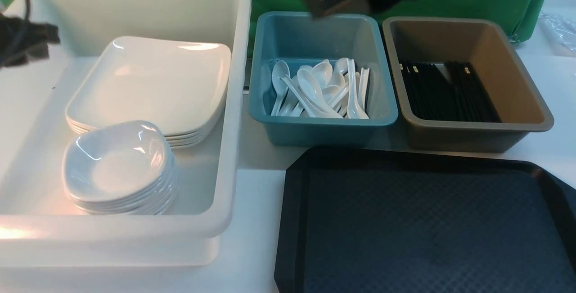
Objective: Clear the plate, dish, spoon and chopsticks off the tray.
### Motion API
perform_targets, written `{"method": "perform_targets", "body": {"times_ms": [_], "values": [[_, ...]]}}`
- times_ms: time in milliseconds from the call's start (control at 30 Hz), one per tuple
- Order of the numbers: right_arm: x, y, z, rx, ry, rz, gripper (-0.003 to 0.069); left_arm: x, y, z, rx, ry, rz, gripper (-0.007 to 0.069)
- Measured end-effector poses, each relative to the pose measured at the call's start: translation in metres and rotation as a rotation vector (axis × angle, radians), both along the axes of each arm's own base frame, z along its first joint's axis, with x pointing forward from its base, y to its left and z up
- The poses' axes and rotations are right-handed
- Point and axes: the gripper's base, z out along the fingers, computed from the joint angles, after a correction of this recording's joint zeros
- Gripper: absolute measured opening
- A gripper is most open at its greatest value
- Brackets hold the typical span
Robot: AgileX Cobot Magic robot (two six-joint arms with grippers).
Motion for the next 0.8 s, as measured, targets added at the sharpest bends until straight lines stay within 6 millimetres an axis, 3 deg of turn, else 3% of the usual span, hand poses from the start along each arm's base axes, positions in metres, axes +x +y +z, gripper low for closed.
{"method": "perform_targets", "body": {"times_ms": [133, 200, 233, 267, 300, 333, 400, 500, 600, 700, 800], "values": [[-0.018, -0.035, 0.033, -0.007, -0.136, -0.148, 0.0024, -0.037, -0.014, 0.046, 0.038, -0.136, -0.051, 0.0004], [-0.039, -0.063, 0.054, 0.005, -0.207, -0.239, 0.0024, -0.058, -0.023, 0.067, 0.036, -0.205, -0.077, 0.0004], [-0.041, -0.067, 0.055, -0.001, -0.218, -0.253, 0.0024, -0.06, -0.024, 0.069, 0.036, -0.213, -0.078, 0.0004], [-0.06, -0.09, 0.068, 0.024, -0.267, -0.326, 0.0024, -0.075, -0.032, 0.082, 0.026, -0.257, -0.11, 0.0004], [-0.062, -0.093, 0.07, 0.022, -0.279, -0.339, 0.0024, -0.075, -0.032, 0.082, 0.024, -0.257, -0.114, 0.0004], [-0.083, -0.117, 0.077, 0.059, -0.324, -0.399, 0.0024, -0.09, -0.043, 0.093, 0.021, -0.308, -0.158, 0.0004], [-0.104, -0.136, 0.081, 0.109, -0.375, -0.435, 0.0024, -0.102, -0.057, 0.102, 0.028, -0.349, -0.224, 0.0004], [-0.14, -0.167, 0.07, 0.21, -0.47, -0.446, 0.0024, -0.126, -0.083, 0.115, 0.024, -0.41, -0.356, 0.0004], [-0.165, -0.184, 0.048, 0.296, -0.531, -0.428, 0.0024, -0.148, -0.104, 0.12, 0.01, -0.413, -0.496, 0.0004], [-0.186, -0.198, 0.01, 0.363, -0.599, -0.399, 0.0024, -0.173, -0.123, 0.117, -0.002, -0.355, -0.673, 0.0004], [-0.193, -0.202, -0.02, 0.371, -0.632, -0.38, 0.0024, -0.187, -0.128, 0.11, -0.01, -0.329, -0.731, 0.0004]]}}
